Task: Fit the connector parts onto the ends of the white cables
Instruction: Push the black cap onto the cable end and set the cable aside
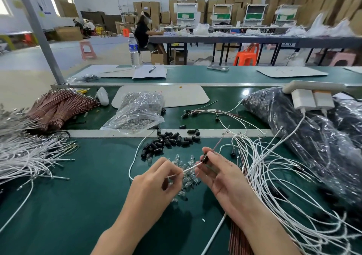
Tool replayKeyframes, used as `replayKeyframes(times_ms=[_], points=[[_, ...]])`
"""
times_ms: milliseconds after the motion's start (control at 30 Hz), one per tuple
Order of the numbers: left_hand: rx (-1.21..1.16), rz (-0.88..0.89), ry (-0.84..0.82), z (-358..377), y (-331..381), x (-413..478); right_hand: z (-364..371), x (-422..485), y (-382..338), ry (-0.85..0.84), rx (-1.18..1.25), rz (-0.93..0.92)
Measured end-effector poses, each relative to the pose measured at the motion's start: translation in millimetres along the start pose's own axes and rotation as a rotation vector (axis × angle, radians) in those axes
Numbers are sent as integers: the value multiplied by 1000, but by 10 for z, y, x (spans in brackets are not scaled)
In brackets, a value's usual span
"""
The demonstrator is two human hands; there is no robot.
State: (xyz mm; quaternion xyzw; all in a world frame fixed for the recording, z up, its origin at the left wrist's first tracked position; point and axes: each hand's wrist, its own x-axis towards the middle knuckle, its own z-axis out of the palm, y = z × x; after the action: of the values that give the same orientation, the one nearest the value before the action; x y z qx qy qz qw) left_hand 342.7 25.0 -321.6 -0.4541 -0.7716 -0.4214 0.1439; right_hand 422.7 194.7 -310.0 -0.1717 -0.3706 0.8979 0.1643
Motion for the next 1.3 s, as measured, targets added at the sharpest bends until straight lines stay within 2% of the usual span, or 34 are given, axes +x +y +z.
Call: replayKeyframes(times_ms=[67, 133, 300, 467, 700, 1033, 1200, 1300], points=[[-30, 25, 5, -11, 9, 1, -7, 4, -22, 62, 69, -5], [-70, 32, 11, -11, 9, 0, -31, -5, -26, 77, 41, 32], [-107, 10, 37, 10, -13, -12, 18, -36, 83, -70, -90, 206], [-118, -25, 36, 36, -29, -25, 63, -59, 86, -144, -164, 112], [-137, -29, 37, 76, 7, -33, 80, -79, 70, -102, -63, 43], [-144, -74, 68, 56, 0, -24, 44, -35, 77, -35, -112, -16], [-116, -102, 84, 10, -6, -8, -5, -31, 78, -30, -261, -91], [-67, -101, 63, -20, -21, -5, -44, -72, 42, 27, -570, -198]])
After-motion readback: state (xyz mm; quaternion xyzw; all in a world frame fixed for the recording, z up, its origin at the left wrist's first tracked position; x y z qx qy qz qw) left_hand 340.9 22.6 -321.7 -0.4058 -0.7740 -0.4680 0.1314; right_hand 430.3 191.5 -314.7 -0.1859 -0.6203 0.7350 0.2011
